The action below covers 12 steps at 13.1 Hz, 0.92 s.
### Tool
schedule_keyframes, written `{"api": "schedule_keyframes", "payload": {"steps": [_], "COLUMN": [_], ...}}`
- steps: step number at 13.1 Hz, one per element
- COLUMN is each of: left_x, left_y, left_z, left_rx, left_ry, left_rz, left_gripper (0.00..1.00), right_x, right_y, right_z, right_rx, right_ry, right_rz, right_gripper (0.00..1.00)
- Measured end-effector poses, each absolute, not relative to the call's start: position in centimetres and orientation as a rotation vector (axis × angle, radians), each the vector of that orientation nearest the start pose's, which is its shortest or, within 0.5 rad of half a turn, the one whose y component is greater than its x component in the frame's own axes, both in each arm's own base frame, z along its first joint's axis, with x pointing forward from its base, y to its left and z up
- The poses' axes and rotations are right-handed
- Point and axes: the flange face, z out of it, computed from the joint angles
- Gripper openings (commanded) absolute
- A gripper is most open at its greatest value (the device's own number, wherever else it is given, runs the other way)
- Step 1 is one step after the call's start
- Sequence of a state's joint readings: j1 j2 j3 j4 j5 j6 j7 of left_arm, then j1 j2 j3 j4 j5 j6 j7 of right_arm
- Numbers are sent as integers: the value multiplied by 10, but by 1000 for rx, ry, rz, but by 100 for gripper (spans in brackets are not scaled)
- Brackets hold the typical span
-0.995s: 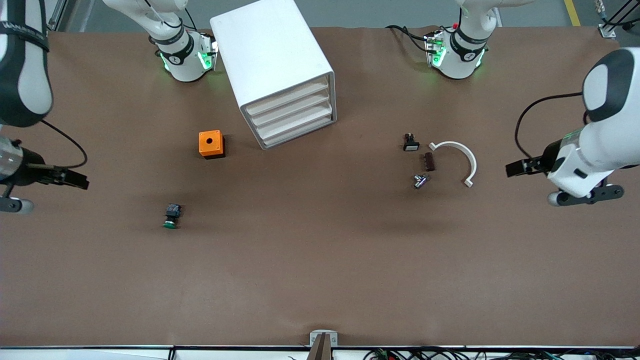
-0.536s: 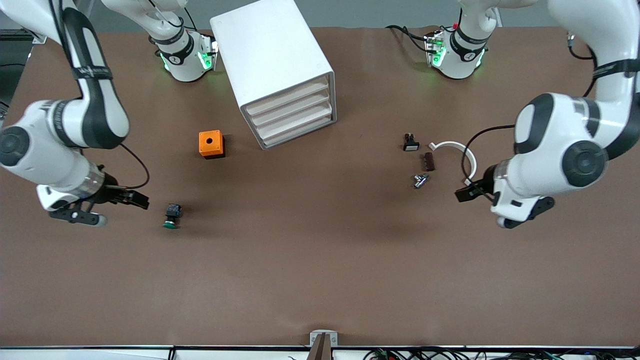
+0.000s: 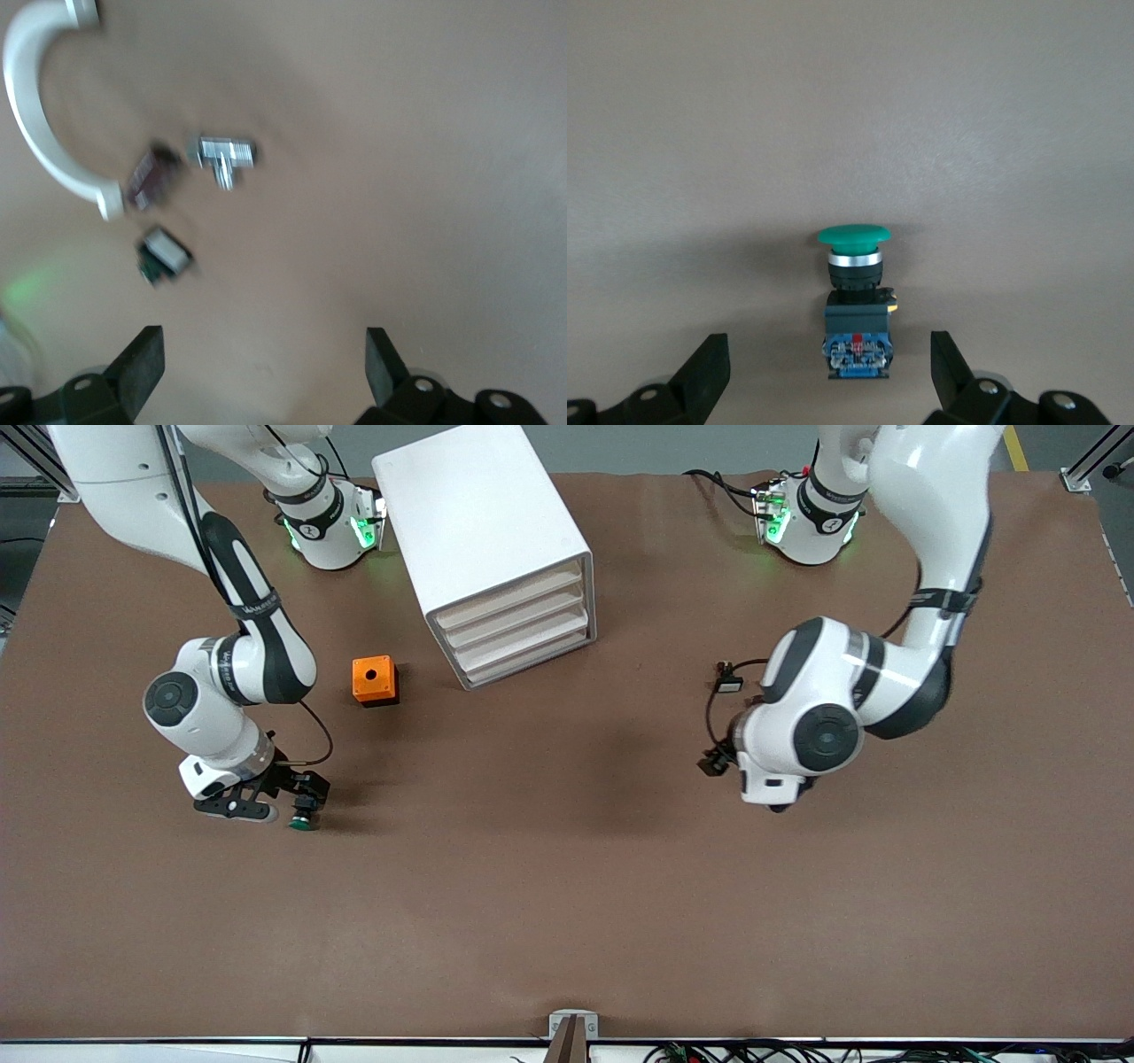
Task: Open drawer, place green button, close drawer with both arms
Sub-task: 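Lower the right gripper onto the green button while the left gripper reaches the cabinet, then grasp the green button with the right gripper while the left gripper hooks the drawer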
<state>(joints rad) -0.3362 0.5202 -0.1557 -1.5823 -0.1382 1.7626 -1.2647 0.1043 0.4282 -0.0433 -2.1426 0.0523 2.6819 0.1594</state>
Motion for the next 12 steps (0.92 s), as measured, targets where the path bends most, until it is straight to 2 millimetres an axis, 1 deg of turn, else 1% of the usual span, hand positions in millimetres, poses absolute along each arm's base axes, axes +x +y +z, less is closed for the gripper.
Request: {"api": "schedule_keyframes", "payload": {"steps": [2,5,6,7,8,11,12], "left_x": [550,515,508,502,494,470,465], "left_y": [-349,-399,-414,-427,-440,-468,-473], "left_z": [296,254,241,232,226,213,211], "left_rx": [-2578,-2334,-2256,-2174,-2091,-1874,-1809], "left_ry": [-1346,-1569,-1668,-1770,-1845,-1964,-1993], "left_rz": [604,670,698,740,780,850,878], "left_gripper": [100,100,100,100,100,100,100], "right_x": [580,579,578,578,578,577,577], "right_y": [32,28,27,26,26,26,26], "right_z": [196,188,186,184,183,182,182], "right_rx": [-3114,-3118,-3119,-3120,-3121,-3121,-3120], "right_ry": [225,237,240,240,241,249,254], "right_rz": [-154,-143,-139,-133,-129,-123,-124], "right_gripper": [100,100,69,23,0,0,0]}}
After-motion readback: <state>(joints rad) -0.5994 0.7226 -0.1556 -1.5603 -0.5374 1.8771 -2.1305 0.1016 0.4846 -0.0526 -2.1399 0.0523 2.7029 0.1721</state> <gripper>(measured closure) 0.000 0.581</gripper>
